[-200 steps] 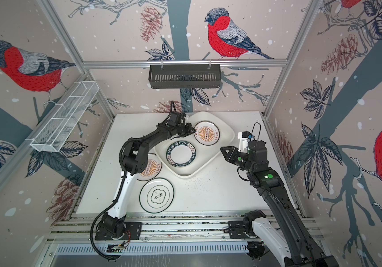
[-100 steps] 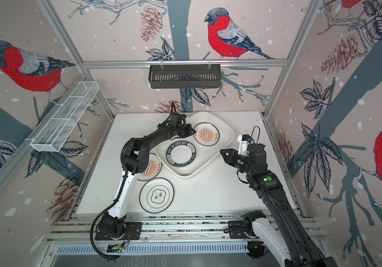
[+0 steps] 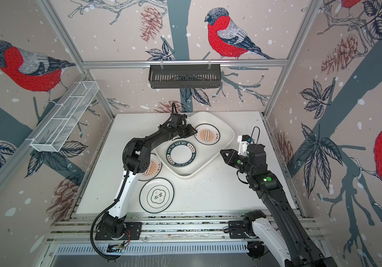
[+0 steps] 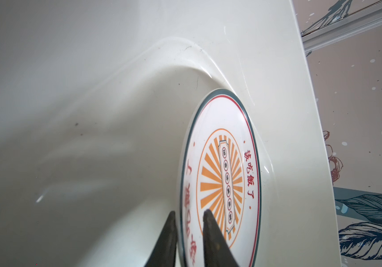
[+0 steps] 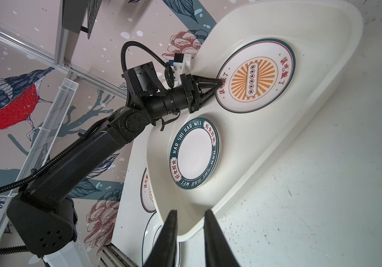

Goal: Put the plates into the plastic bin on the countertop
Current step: 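Open the left gripper to release the sunburst plate in the bin, then raise the left gripper up and away from the bin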

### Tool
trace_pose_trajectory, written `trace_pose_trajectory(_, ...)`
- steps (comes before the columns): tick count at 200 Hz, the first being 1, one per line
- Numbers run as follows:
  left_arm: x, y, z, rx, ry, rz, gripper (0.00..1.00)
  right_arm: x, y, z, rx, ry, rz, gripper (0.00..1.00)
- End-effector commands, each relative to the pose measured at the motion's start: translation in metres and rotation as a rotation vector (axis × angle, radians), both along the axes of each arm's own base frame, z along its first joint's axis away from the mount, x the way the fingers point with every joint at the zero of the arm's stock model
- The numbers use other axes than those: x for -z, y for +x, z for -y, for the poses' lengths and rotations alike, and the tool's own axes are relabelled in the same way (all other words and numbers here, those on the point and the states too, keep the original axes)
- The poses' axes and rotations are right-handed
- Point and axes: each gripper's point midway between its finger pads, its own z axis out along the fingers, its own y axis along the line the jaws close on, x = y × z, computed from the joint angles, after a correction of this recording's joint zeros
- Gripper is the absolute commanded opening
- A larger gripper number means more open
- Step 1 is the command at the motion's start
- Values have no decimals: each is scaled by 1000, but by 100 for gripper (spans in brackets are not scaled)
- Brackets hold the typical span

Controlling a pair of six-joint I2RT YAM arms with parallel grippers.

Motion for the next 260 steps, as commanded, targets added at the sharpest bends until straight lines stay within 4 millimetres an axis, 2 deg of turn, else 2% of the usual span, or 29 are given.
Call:
trace_pose_trajectory(1, 6, -2, -1, -6, 11, -23, 25, -6, 1, 0, 2, 2, 22, 23)
trace_pose_trajectory(14, 6, 0, -3, -7, 13, -17, 27, -5, 1, 1, 2, 1, 20, 23)
trace_pose_trajectory(73, 4, -1, -4, 0, 30, 0, 49, -3, 0, -1, -4, 10, 22, 23)
trace_pose_trajectory(142, -23, 0, -7, -1, 41, 48, 72, -8, 0, -2, -8, 21, 36, 24)
trace_pose_trajectory(158, -34, -3, -9, 3, 45, 58, 77, -12, 0, -2, -11, 24, 45, 24)
trace_pose_trajectory(178, -46, -10, -16, -20, 59, 45, 76, -15, 0, -2, -11, 29, 53, 24)
trace_pose_trajectory(200, -69, -19, -21, -45, 44, 40, 76, -14, -2, -4, -21, 37, 49, 24)
trace_pose_trajectory(248, -119, -47, -4, 41, -27, 76, 76, -18, -5, -2, -16, 36, 63, 26)
trace_pose_trajectory(260, -131, -54, -7, 50, -23, 94, 76, -19, -5, -3, -23, 39, 64, 26)
